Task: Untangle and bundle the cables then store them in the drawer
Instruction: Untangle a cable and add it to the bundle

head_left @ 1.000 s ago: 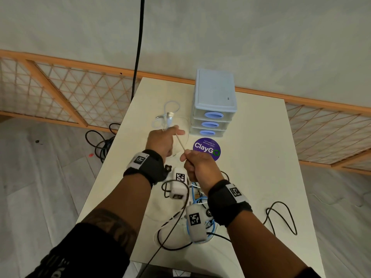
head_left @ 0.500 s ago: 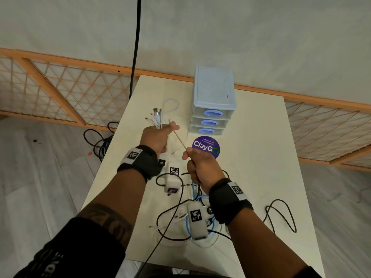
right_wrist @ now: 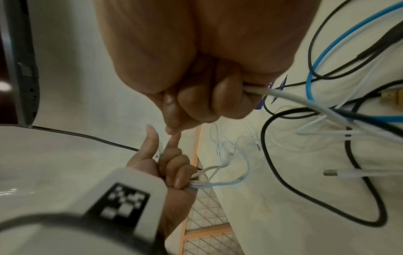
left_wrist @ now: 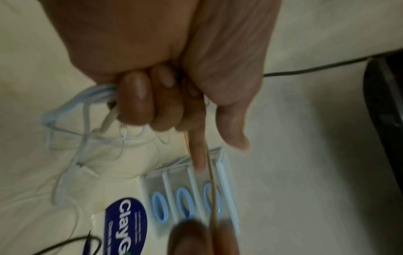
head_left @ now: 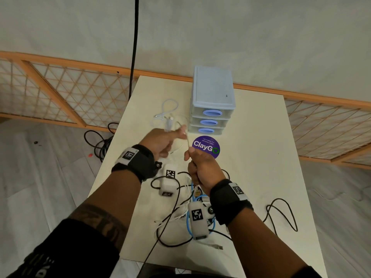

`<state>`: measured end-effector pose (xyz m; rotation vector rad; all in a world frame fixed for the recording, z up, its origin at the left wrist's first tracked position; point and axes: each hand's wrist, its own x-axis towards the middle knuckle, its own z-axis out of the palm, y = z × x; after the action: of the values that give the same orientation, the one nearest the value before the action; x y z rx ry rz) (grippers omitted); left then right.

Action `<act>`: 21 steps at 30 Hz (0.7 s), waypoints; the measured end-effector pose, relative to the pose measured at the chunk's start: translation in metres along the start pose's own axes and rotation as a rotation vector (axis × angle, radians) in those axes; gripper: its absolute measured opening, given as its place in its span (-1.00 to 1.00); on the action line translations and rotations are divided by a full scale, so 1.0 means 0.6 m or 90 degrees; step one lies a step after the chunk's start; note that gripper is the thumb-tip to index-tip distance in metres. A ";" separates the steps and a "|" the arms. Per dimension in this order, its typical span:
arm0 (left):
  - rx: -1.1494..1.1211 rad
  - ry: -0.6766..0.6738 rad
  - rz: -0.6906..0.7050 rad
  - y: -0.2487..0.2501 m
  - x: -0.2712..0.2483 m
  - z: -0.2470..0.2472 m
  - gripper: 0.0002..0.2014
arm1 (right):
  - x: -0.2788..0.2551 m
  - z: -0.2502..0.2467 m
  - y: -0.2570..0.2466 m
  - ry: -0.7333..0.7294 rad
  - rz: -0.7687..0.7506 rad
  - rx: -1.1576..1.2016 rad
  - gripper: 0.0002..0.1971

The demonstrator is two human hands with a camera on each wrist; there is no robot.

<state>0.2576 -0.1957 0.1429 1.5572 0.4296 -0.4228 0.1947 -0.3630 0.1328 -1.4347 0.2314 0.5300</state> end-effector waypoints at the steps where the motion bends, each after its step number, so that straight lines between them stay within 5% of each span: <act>1: 0.041 -0.047 0.000 -0.003 -0.009 0.009 -0.64 | 0.002 0.002 -0.002 0.008 -0.005 0.000 -0.63; 4: 0.030 -0.021 0.027 -0.016 -0.010 0.032 -0.69 | 0.003 0.004 -0.009 0.021 0.005 0.012 -0.64; 9: -0.100 0.247 0.027 -0.012 0.010 0.021 -0.79 | -0.004 -0.004 -0.006 -0.018 0.015 0.014 -0.66; 14: 0.019 -0.050 0.017 -0.009 -0.025 0.022 -0.67 | 0.000 0.001 -0.003 0.004 -0.013 -0.003 -0.63; 15: 0.040 -0.057 0.032 -0.009 -0.030 0.028 -0.71 | 0.002 0.000 -0.005 0.007 -0.012 -0.002 -0.63; 19: -0.055 0.186 0.051 -0.006 -0.006 0.025 -0.80 | 0.000 -0.003 -0.004 -0.013 -0.002 0.007 -0.66; 21: -0.104 0.190 0.039 -0.003 0.000 0.015 -0.79 | -0.003 -0.005 -0.001 -0.012 -0.010 -0.006 -0.66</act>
<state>0.2567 -0.2045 0.1408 1.4730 0.6300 -0.1032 0.1939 -0.3661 0.1336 -1.4381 0.2026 0.5327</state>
